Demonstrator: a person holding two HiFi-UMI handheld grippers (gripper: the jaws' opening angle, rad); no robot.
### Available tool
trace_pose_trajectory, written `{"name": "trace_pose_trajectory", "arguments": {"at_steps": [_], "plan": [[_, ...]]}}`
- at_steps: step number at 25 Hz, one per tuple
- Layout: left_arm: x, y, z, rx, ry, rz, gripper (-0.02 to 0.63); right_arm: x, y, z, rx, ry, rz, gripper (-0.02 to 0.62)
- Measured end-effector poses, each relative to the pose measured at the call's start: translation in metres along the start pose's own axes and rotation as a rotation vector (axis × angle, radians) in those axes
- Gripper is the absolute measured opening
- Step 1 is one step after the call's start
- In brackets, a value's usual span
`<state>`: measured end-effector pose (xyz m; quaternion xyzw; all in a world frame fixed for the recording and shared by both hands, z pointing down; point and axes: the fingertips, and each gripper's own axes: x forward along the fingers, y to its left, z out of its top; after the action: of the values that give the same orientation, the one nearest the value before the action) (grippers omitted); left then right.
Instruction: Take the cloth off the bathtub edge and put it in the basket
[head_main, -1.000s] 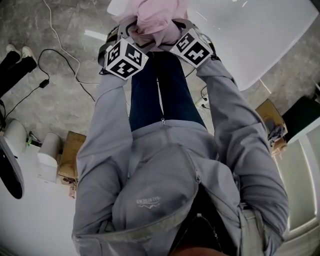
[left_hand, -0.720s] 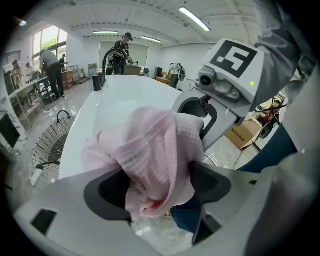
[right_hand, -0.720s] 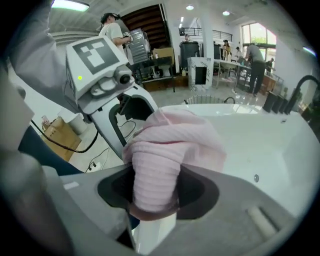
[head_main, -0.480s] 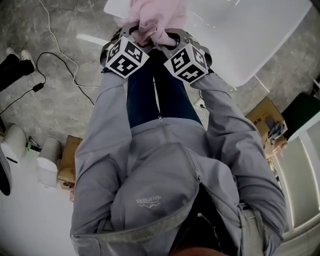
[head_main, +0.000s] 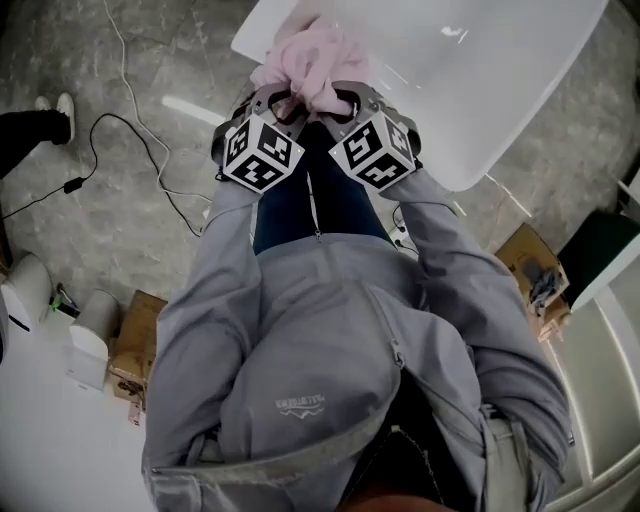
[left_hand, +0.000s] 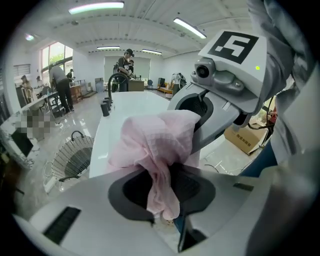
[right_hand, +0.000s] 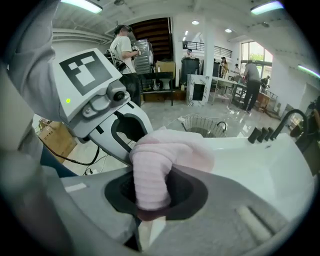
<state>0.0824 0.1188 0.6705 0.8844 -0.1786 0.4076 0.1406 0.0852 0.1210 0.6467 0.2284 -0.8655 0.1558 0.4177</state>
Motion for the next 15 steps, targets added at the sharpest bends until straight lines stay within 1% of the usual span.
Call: {"name": "trace_pose_trajectory", "arguments": {"at_steps": [5, 15], "plan": [[-0.043, 0.005, 0.034, 0.029, -0.025, 0.076, 0.095, -0.038, 0.0, 0.04, -0.053, -0.044, -0.03, 0.081], [-0.14, 0.016, 0.104, 0.055, -0.116, 0.208, 0.092, -0.119, 0.004, 0.127, -0.153, -0.163, -0.073, 0.081]]}}
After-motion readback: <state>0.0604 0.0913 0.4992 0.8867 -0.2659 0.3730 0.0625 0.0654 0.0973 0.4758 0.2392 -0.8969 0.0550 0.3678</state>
